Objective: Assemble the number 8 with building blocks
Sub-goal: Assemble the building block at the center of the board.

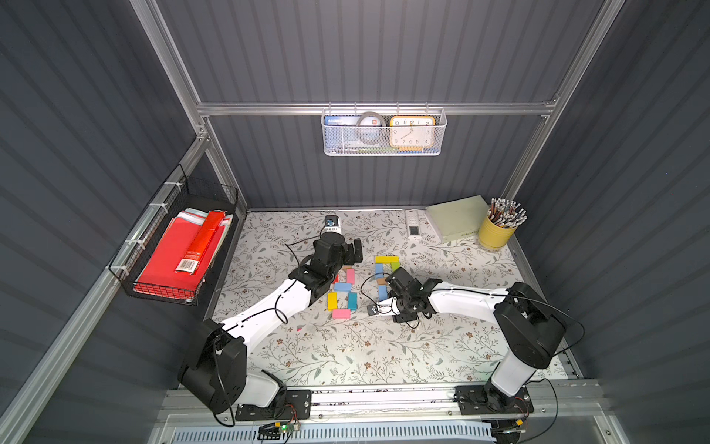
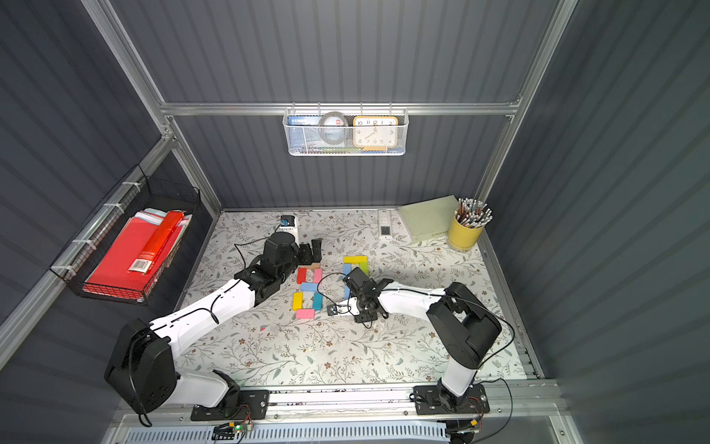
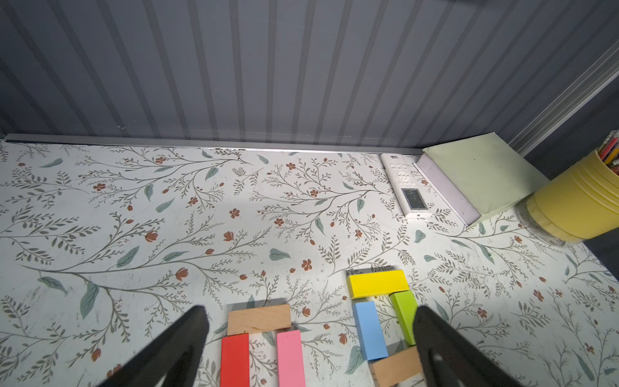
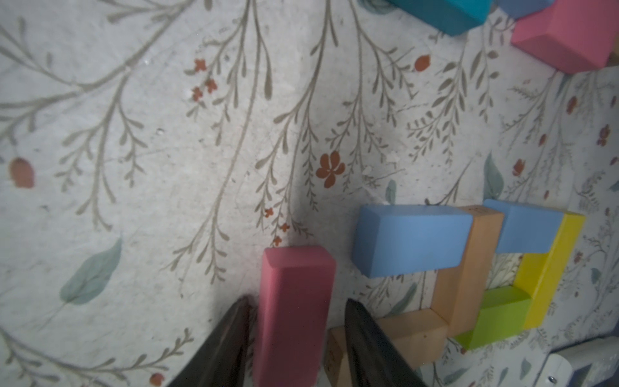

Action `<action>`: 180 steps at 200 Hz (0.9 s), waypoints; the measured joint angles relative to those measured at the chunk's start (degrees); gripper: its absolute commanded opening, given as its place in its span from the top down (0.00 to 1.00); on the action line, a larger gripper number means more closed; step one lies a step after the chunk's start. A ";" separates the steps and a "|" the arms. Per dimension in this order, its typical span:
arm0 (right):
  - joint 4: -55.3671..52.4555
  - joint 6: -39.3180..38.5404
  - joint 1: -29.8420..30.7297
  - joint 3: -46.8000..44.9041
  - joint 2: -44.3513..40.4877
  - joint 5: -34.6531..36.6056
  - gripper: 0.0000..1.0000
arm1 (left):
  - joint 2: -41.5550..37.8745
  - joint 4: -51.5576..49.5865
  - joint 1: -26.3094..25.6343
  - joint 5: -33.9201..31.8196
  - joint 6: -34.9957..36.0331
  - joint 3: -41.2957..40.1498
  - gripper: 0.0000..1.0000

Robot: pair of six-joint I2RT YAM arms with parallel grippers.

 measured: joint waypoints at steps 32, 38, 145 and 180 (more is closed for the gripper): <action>0.59 -0.04 0.00 0.00 0.00 0.83 0.54 | 0.00 0.02 0.00 0.02 0.00 0.00 0.01; 0.79 -0.07 0.00 0.00 0.00 0.90 0.54 | -0.02 0.00 0.00 0.02 0.00 0.00 0.01; 3.30 -1.36 -0.11 -0.02 0.00 2.58 0.56 | -0.02 0.02 0.00 0.00 0.00 0.00 0.01; 3.91 -2.01 -0.11 -0.02 0.00 2.75 0.56 | 0.00 0.02 0.00 0.02 0.02 0.00 0.01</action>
